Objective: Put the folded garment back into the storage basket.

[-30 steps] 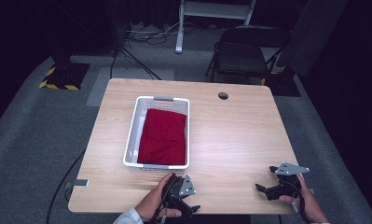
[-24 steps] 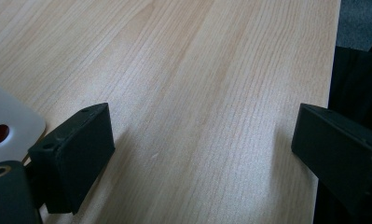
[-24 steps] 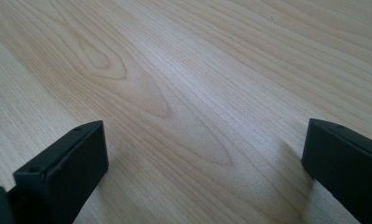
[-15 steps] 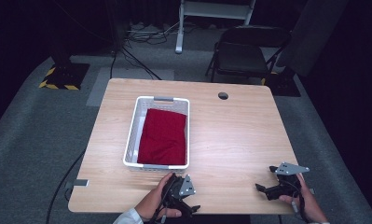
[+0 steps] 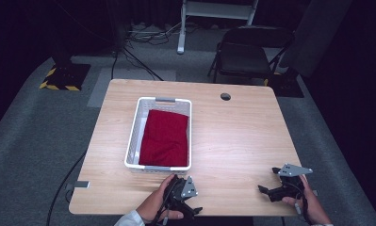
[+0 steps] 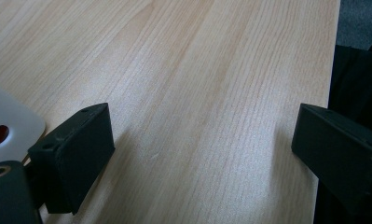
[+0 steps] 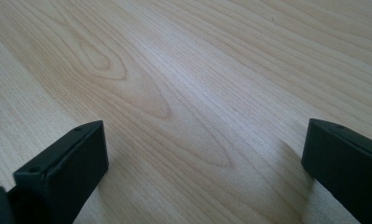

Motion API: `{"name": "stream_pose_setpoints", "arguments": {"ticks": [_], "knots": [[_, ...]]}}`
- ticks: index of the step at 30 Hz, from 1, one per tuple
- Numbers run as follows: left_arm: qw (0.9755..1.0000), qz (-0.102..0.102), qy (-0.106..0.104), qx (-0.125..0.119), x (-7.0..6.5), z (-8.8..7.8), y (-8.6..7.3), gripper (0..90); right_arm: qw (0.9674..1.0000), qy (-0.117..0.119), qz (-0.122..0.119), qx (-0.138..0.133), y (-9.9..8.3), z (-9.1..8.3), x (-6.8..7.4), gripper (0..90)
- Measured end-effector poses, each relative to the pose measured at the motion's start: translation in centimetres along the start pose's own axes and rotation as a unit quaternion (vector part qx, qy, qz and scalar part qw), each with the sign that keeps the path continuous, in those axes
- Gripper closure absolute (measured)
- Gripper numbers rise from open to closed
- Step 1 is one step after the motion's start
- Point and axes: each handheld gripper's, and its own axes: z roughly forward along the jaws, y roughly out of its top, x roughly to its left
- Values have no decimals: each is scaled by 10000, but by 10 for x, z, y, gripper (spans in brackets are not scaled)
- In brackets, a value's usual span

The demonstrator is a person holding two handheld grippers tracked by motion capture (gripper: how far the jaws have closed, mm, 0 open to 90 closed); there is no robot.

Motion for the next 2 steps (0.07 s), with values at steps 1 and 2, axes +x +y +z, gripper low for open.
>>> {"name": "stream_pose_setpoints", "arguments": {"ticks": [1,2], "knots": [[10000,-1,-1,2,0,0,0,56,10000,2,-3,0,0,0,0,2],[10000,2,-2,4,0,0,0,55,10000,4,-3,0,0,0,0,3]]}}
